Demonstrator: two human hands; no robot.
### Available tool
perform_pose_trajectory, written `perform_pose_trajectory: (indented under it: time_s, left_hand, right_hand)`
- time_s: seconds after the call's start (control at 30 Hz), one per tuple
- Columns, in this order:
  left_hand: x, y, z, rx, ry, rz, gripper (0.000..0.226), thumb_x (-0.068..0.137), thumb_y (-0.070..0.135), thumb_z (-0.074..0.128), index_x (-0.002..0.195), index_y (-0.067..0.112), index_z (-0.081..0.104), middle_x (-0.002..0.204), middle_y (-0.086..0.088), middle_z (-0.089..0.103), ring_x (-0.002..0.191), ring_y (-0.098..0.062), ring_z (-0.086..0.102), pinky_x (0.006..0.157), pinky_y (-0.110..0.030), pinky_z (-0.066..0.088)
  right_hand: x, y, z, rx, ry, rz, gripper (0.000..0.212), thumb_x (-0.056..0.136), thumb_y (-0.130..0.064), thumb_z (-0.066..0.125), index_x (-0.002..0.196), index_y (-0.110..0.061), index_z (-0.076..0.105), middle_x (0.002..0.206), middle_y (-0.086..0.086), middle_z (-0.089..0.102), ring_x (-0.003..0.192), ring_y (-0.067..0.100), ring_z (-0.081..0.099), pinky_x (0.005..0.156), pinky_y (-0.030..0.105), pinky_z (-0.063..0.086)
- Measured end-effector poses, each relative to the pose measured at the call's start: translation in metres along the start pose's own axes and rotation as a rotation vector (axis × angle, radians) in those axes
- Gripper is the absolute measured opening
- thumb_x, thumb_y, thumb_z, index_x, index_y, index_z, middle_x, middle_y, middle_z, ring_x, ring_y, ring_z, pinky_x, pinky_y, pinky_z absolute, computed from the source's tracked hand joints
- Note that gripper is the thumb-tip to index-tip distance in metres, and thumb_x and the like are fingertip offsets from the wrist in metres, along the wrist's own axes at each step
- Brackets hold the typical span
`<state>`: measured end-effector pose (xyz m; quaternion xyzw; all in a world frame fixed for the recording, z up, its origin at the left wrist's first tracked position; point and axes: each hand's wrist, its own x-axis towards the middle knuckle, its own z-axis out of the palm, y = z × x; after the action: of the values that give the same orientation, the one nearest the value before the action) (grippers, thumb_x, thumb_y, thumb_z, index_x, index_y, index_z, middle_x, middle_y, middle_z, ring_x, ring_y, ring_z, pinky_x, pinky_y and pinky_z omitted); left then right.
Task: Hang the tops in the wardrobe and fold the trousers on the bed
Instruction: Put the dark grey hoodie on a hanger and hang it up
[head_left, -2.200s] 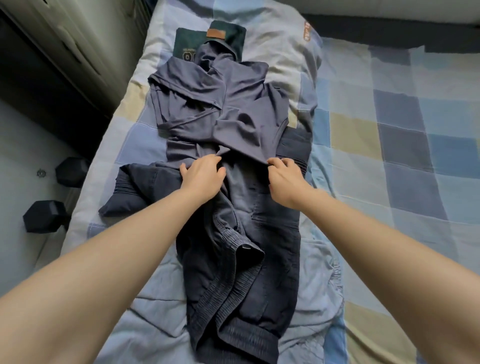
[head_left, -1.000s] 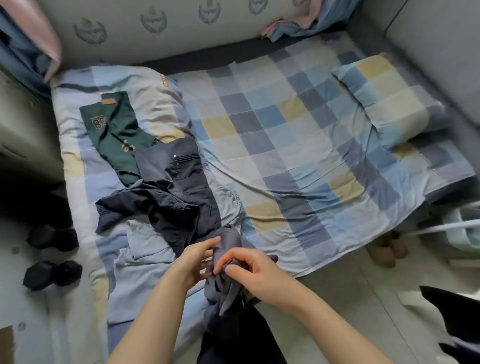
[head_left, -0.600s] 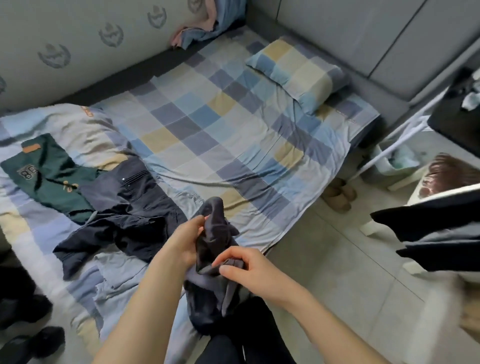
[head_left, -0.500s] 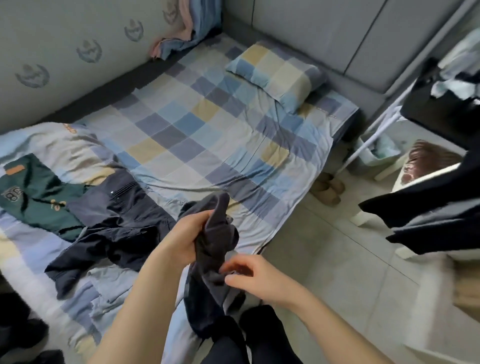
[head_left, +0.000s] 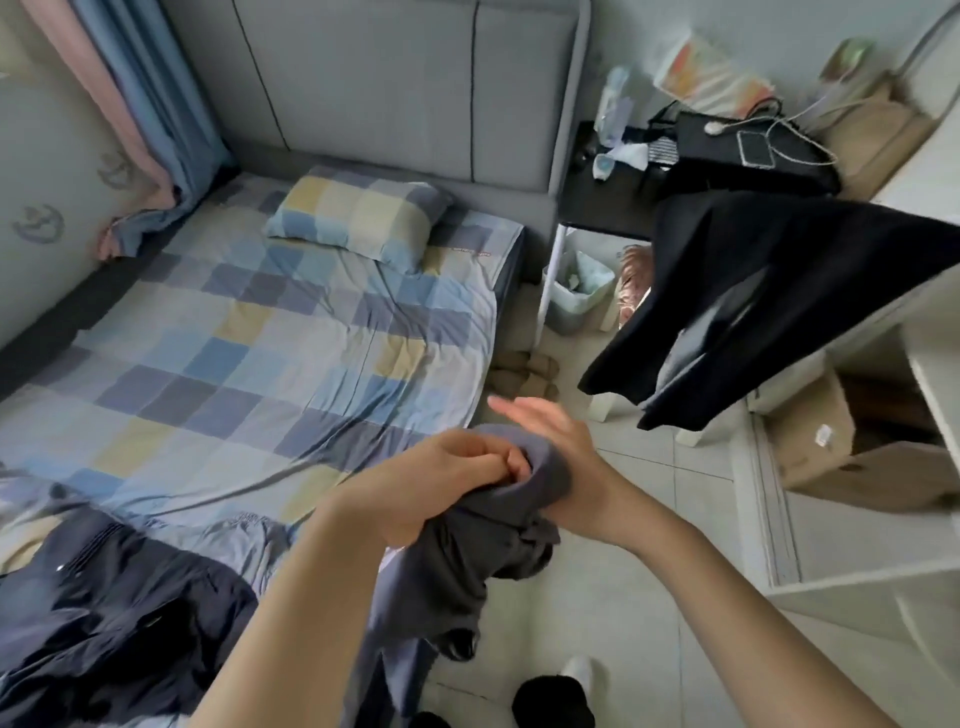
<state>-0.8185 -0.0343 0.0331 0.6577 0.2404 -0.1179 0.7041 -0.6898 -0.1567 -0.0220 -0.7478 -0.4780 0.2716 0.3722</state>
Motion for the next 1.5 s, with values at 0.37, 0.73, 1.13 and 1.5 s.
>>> perform_pose_trajectory:
  time_s: [0.37, 0.73, 1.13, 1.5]
  left_hand:
    - [0.135, 0.085, 0.133, 0.419, 0.167, 0.261, 0.044, 0.062, 0.066, 0.07, 0.084, 0.028, 0.063, 0.077, 0.004, 0.071, 0.073, -0.008, 0.064, 0.067, -0.022, 0.048]
    - [0.246, 0.111, 0.245, 0.933, 0.219, 0.553, 0.037, 0.071, 0.057, 0.061, 0.07, 0.022, 0.047, 0.078, 0.004, 0.044, 0.068, -0.016, 0.051, 0.062, -0.036, 0.044]
    - [0.4, 0.173, 0.25, 0.373, -0.232, 0.068, 0.025, 0.081, 0.007, 0.047, 0.088, 0.001, 0.07, 0.078, -0.012, 0.064, 0.073, -0.019, 0.056, 0.081, -0.045, 0.056]
    - [0.493, 0.256, 0.268, 1.111, -0.607, 0.431, 0.044, 0.068, 0.065, 0.069, 0.09, 0.028, 0.057, 0.079, 0.009, 0.065, 0.075, -0.015, 0.063, 0.069, -0.037, 0.05]
  right_hand:
    - [-0.096, 0.079, -0.199, 0.121, 0.329, 0.267, 0.018, 0.1, -0.014, 0.04, 0.088, -0.011, 0.054, 0.077, -0.002, 0.055, 0.067, -0.002, 0.049, 0.063, 0.013, 0.039]
    - [-0.126, 0.101, -0.296, 0.259, 0.553, 0.37, 0.02, 0.09, -0.013, 0.053, 0.076, 0.002, 0.052, 0.065, 0.008, 0.042, 0.063, 0.013, 0.039, 0.061, 0.029, 0.031]
    - [-0.107, 0.176, -0.366, -0.273, 0.253, 0.72, 0.036, 0.076, -0.056, 0.067, 0.091, -0.03, 0.047, 0.09, -0.011, 0.056, 0.081, 0.009, 0.058, 0.068, 0.024, 0.046]
    - [-0.083, 0.244, -0.458, 0.054, 0.835, 1.007, 0.015, 0.089, -0.004, 0.048, 0.087, -0.012, 0.06, 0.081, 0.009, 0.065, 0.081, 0.027, 0.062, 0.064, 0.026, 0.044]
